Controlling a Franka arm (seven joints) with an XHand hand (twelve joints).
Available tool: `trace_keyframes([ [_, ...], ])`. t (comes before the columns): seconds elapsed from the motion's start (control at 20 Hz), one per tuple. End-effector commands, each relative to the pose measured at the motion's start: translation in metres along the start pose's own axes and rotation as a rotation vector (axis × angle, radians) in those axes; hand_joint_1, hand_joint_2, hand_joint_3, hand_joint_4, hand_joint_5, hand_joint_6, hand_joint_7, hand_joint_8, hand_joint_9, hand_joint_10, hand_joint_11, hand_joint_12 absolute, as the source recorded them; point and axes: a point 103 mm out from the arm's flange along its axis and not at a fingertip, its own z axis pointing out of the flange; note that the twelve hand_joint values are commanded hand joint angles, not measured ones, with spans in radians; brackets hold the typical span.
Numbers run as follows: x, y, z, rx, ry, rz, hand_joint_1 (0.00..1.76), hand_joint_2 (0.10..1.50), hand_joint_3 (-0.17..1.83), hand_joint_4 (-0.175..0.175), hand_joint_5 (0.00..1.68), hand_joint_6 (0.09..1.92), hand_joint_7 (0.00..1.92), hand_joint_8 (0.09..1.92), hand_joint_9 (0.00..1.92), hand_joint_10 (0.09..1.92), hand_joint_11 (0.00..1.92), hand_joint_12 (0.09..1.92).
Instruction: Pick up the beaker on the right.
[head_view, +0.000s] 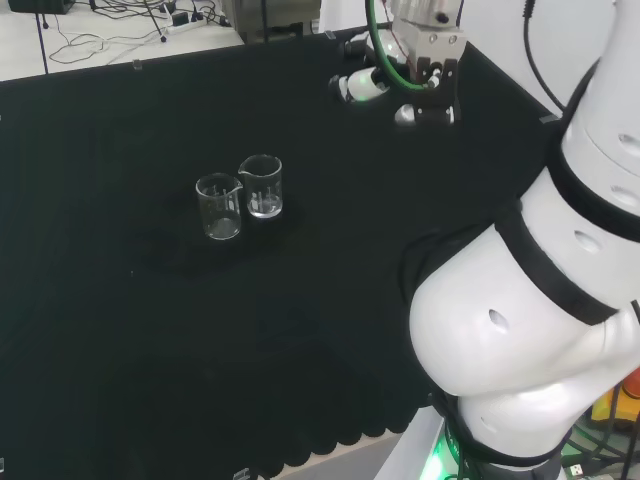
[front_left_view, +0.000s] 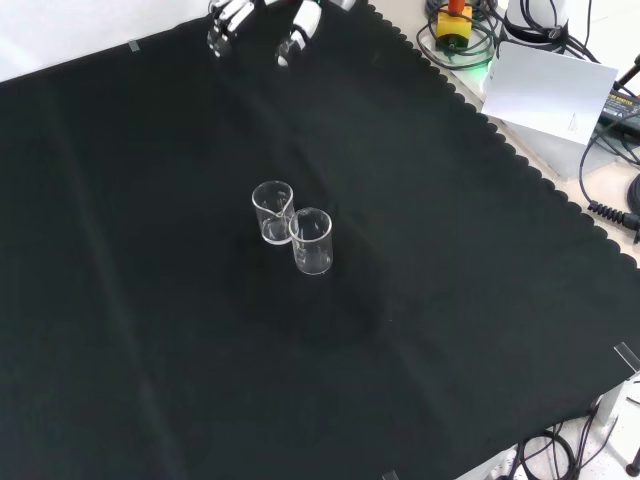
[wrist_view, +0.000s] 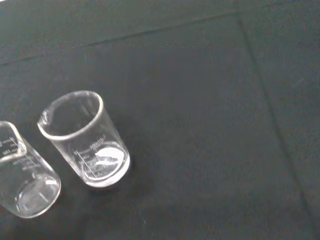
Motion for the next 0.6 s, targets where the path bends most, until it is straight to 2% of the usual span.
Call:
trace_keyframes([
  [0.05,-0.016,0.027,0.042,0.051,0.03,-0.042,0.66,0.9,0.29,0.001,0.36,0.09,0.16,0.57,0.33,0.66,0.04,1.39],
  [0.3,-0.017,0.039,0.067,0.098,0.067,-0.073,0.77,0.73,0.52,0.002,0.39,0.09,0.19,0.58,0.38,0.65,0.07,1.39],
  [0.45,-0.013,0.046,0.08,0.105,0.081,-0.102,0.78,0.69,0.54,0.001,0.39,0.09,0.21,0.59,0.4,0.65,0.07,1.4],
  [0.6,-0.025,0.048,0.084,0.105,0.12,-0.123,0.79,0.67,0.55,-0.001,0.41,0.09,0.24,0.6,0.4,0.65,0.08,1.4],
])
